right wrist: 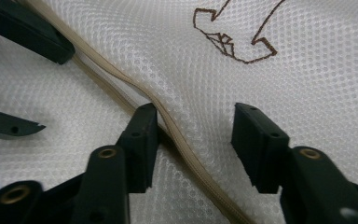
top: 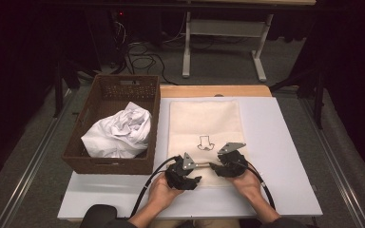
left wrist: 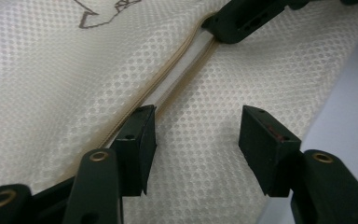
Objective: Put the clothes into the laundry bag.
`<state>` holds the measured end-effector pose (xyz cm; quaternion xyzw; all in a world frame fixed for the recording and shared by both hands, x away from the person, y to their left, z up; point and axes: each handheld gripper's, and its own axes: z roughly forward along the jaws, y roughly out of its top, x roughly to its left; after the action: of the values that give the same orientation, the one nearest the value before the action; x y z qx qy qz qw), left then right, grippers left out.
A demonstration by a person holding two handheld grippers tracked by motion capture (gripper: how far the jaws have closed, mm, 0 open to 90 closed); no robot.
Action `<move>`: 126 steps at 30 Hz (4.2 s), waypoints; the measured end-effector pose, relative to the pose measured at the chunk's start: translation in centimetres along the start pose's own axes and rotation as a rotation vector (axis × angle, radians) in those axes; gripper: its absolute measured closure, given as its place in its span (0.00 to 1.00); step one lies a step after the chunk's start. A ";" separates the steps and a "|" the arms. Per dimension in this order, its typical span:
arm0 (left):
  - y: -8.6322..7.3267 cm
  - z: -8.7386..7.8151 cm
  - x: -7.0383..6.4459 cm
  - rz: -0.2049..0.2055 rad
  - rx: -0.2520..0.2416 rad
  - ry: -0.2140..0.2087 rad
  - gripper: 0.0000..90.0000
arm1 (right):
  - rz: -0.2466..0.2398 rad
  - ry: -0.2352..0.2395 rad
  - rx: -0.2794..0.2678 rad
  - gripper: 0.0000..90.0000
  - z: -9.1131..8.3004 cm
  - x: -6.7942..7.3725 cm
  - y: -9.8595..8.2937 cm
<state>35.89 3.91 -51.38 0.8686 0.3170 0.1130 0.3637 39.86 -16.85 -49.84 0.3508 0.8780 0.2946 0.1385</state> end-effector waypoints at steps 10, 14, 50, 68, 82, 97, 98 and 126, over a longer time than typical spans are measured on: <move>0.1 -0.1 0.6 -0.004 0.012 0.041 0.53 | -0.004 0.011 0.024 0.93 0.1 -0.5 0.8; 0.1 -0.2 1.1 -0.023 0.015 0.057 0.53 | 0.042 0.048 -0.021 0.96 -0.6 -1.1 1.3; 3.9 1.7 -1.9 -0.005 0.025 -0.006 0.76 | 0.039 0.046 -0.154 0.97 -5.3 -1.8 4.9; 3.1 1.0 -0.8 0.006 0.120 0.030 0.73 | 0.015 0.024 -0.169 0.98 -7.3 -2.0 7.2; 3.8 -0.2 -1.0 0.053 0.173 -0.033 0.54 | 0.010 -0.010 -0.109 0.98 -7.0 -2.0 7.4; 5.2 -7.7 0.6 0.062 0.113 0.000 0.49 | 0.009 0.000 -0.116 0.97 -6.8 -2.1 7.5; 5.2 -7.7 0.6 0.062 0.113 0.000 0.47 | 0.009 0.000 -0.116 0.97 -6.8 -2.1 7.5; 6.3 -14.2 7.5 -0.111 0.165 0.060 0.37 | -0.006 -0.005 -0.129 0.97 -7.3 -2.4 7.4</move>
<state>38.60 13.25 -37.16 0.8729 0.3837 0.0924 0.2869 42.25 -17.31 -39.42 0.3395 0.8579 0.3491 0.1638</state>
